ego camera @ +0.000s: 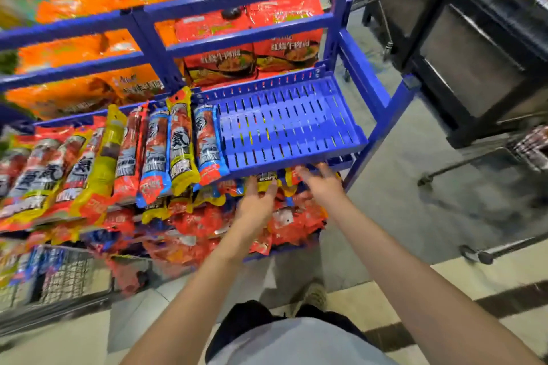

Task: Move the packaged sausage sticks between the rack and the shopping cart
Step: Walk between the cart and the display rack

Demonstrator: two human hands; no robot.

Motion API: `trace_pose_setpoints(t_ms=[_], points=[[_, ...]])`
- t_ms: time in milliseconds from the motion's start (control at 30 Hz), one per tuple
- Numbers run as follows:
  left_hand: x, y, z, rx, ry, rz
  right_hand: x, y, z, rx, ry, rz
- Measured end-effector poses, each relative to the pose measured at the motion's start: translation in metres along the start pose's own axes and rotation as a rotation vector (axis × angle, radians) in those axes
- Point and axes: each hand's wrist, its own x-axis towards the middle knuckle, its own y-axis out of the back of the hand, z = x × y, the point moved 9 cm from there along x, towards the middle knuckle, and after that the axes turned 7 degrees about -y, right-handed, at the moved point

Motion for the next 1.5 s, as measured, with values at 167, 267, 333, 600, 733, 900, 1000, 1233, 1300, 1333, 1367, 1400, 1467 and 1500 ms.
trace_pose_setpoints(t_ms=[167,267,333,600,733,900,1000,1233,1300,1333,1367,1400,1467,1500], points=[[0.000,-0.013,0.012,-0.119,-0.015,0.002,0.024,-0.009,-0.007,-0.084,-0.073,0.039],[-0.008,-0.016,0.027,-0.174,-0.079,0.027,0.026,-0.013,-0.002,-0.038,-0.075,0.038],[-0.015,-0.017,0.038,-0.187,-0.130,0.054,0.032,-0.019,0.014,0.021,-0.073,-0.001],[-0.033,-0.016,0.033,-0.200,-0.072,0.248,0.018,-0.006,0.022,0.271,-0.129,-0.087],[-0.041,-0.028,0.020,-0.383,-0.043,0.195,0.023,0.000,0.031,0.274,-0.156,-0.116],[-0.045,-0.015,-0.008,-0.427,0.090,0.284,0.021,0.005,0.030,0.235,-0.146,-0.134],[-0.035,-0.008,-0.008,-0.576,0.215,0.272,0.022,0.007,0.027,0.189,-0.128,-0.124],[-0.010,-0.027,-0.003,-0.732,0.248,0.136,0.015,0.012,0.022,0.114,-0.048,-0.130],[-0.011,-0.029,-0.001,-0.767,0.250,0.121,0.012,0.015,0.026,0.090,-0.056,-0.154],[-0.013,-0.032,0.002,-0.791,0.239,0.085,0.011,0.015,0.029,0.087,-0.064,-0.197],[-0.017,-0.036,0.005,-0.811,0.222,0.040,0.009,0.015,0.034,0.075,-0.079,-0.265],[-0.022,-0.040,0.007,-0.810,0.206,-0.026,0.005,0.014,0.039,0.059,-0.084,-0.356],[-0.033,-0.048,0.001,-0.745,0.203,-0.154,-0.008,0.012,0.053,-0.006,-0.101,-0.523],[-0.038,-0.051,-0.008,-0.683,0.214,-0.196,-0.012,0.014,0.065,-0.049,-0.121,-0.575]])
